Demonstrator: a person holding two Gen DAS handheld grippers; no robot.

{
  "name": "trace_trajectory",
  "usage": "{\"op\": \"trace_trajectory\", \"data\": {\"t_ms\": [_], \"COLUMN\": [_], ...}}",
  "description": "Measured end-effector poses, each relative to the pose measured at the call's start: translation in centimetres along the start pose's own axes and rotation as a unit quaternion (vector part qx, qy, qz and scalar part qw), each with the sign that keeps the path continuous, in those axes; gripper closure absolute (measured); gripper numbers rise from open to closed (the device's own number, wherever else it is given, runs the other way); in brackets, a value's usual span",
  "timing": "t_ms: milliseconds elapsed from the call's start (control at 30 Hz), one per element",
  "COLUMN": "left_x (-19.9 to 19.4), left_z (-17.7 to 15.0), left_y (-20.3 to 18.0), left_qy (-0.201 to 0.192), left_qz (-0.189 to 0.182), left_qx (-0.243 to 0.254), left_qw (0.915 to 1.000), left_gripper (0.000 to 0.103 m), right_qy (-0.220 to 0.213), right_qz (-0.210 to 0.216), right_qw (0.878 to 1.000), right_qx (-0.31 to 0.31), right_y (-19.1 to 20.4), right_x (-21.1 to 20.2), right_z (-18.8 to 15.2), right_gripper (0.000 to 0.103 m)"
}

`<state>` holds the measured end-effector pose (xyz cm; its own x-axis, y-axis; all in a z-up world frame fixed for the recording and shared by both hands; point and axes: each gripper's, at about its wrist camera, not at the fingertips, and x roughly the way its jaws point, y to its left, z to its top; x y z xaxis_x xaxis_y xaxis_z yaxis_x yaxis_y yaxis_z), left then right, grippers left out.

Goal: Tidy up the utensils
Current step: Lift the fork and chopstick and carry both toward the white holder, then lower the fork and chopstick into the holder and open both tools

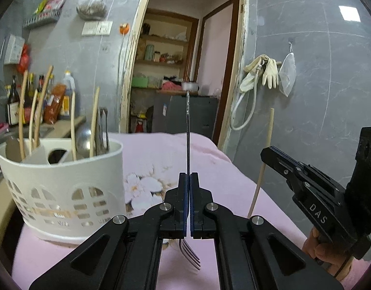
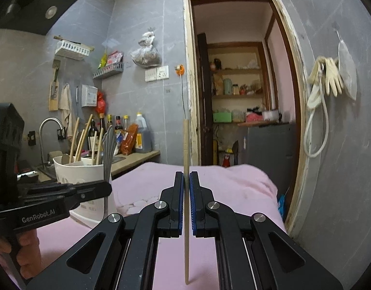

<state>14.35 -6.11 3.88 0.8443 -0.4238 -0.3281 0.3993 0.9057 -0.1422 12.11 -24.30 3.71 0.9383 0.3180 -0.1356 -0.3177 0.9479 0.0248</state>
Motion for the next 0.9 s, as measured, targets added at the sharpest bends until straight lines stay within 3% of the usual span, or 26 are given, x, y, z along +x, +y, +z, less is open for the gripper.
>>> {"op": "trace_trajectory", "data": {"t_ms": [467, 900], "left_x": [-4.0, -8.8], "left_z": [3.4, 8.3], "left_y": [2.3, 8.7], "left_qy": [-0.065, -0.127], "left_qz": [0.032, 0.114], "left_qx": [-0.007, -0.048], "left_qw": [0.9974, 0.9841], "left_gripper": [0.103, 0.103], "right_qy": [-0.054, -0.1], "right_qz": [0.042, 0.121], "right_qw": [0.998, 0.988], "right_qx": [0.002, 0.011], "right_y": [2.7, 7.8], "right_x": [0.3, 3.7], "right_z": [5.0, 10.1], "right_gripper": [0.1, 0.1]}}
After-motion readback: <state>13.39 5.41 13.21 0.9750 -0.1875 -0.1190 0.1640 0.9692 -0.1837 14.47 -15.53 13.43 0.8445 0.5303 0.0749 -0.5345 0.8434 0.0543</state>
